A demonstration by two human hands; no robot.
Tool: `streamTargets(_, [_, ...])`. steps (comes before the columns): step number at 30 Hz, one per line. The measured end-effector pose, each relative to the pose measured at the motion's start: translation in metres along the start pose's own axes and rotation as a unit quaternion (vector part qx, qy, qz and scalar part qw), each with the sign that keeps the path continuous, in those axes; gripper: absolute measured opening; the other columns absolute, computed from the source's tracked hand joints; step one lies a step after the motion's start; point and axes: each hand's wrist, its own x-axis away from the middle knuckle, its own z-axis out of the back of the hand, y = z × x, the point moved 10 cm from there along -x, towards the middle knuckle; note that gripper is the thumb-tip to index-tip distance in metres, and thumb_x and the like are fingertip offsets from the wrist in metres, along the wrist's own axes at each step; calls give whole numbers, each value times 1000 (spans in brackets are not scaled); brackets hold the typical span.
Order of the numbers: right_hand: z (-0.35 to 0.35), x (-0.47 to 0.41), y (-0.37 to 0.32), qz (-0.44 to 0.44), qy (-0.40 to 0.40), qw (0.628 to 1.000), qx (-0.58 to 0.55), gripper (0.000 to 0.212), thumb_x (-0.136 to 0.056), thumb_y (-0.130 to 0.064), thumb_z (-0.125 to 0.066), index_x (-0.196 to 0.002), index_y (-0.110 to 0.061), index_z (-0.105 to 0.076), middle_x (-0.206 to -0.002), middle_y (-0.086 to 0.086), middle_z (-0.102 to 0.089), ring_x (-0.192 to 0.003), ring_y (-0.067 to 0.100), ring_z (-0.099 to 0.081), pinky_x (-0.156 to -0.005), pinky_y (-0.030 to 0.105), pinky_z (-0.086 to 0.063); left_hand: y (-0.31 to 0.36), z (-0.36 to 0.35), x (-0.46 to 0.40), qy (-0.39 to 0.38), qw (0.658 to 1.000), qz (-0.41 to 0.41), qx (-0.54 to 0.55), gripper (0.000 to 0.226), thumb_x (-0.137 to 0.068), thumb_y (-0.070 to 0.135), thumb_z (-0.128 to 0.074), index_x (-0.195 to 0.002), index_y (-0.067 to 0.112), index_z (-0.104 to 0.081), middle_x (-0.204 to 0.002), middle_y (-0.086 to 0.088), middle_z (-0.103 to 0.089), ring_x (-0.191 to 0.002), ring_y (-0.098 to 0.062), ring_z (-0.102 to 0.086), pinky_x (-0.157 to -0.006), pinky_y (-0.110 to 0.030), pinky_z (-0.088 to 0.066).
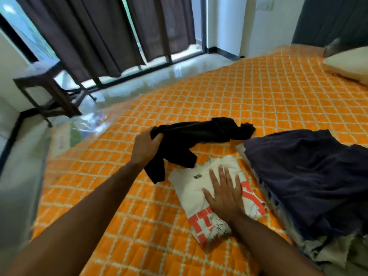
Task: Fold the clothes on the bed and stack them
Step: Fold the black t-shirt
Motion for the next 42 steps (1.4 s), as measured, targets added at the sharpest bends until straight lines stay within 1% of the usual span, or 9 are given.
streamTargets(5, [0, -14, -6, -28, -192, 981, 24, 80, -97, -68, -20, -162, -26, 2, -169, 13, 5, -156, 33, 4, -122, 59, -2, 25, 113, 32, 3, 1000, 11, 13, 27, -88, 40, -49, -95, 21, -66, -86, 0, -65, -86, -24, -61, -74, -39, -46])
streamTargets(8, [34, -13, -29, -45, -254, 966, 9, 79, -96, -61, -44, -158, -17, -21, -163, 17, -24, -147, 36, -29, -116, 50, -26, 44, 168, 49, 17, 1000, -2, -10, 11, -93, 34, -55, -86, 26, -55, -77, 9, -58, -84, -23, -59, -70, -35, -39])
streamTargets(12, [83, -26, -115, -10, -197, 942, -271, 70, -79, -61, -72, -131, -20, -53, -128, 4, -63, -119, 24, -61, -92, 38, -53, 76, 240, 81, 39, 994, -55, -85, 10, -94, 33, -56, -103, 29, -58, -90, 4, -64, -87, -20, -59, -73, -35, -44])
streamTargets(16, [156, -30, -195, -95, -131, 782, -602, 69, -84, -24, -82, -132, -12, -34, -124, 2, -54, -110, 20, -58, -92, 36, -53, 96, 302, 103, 88, 985, -60, -137, 20, -99, 30, -52, -104, 22, -69, -103, -2, -71, -99, -22, -63, -77, -34, -44])
streamTargets(20, [209, -33, -252, -68, -110, 789, -601, 11, -94, -17, -69, -95, -8, -62, -84, 4, -62, -75, 16, -59, -57, 14, -43, 84, 354, 128, 57, 996, -51, 45, 22, -99, 8, -51, -102, 8, -73, -100, -4, -71, -92, -7, -64, -87, -29, -45])
streamTargets(25, [261, -34, -279, -24, -141, 724, -675, 39, -79, -11, -85, -111, -6, -62, -105, 18, -66, -90, 29, -67, -72, 36, -55, 24, 371, 179, -25, 999, 2, 44, 19, -96, 1, -57, -89, 15, -67, -93, -2, -67, -86, -5, -63, -78, -10, -44])
streamTargets(31, [344, -45, -270, 109, -175, 762, -614, 55, -75, -17, -85, -126, -13, -63, -94, 10, -60, -82, 15, -68, -75, 27, -55, -40, 409, 219, 136, 989, 51, -22, 12, -97, 24, -60, -95, 23, -72, -95, 4, -70, -88, -11, -62, -81, -30, -43])
streamTargets(37, [374, -61, -238, 274, -115, 951, -81, 35, -71, -30, -92, -93, -13, -71, -79, -5, -60, -72, 5, -55, -67, 29, -43, -45, 450, 219, 172, 981, 57, -73, 22, -96, 41, -62, -109, 28, -74, -104, 5, -71, -95, -16, -64, -86, -36, -50])
streamTargets(42, [399, -72, -209, 173, -114, 944, -258, 12, -99, -20, -64, -96, -17, -75, -77, 3, -64, -71, 18, -56, -61, 28, -45, -16, 432, 225, 36, 966, -64, -246, 23, -92, 45, -65, -92, 23, -69, -83, 13, -60, -75, -1, -55, -65, -22, -41])
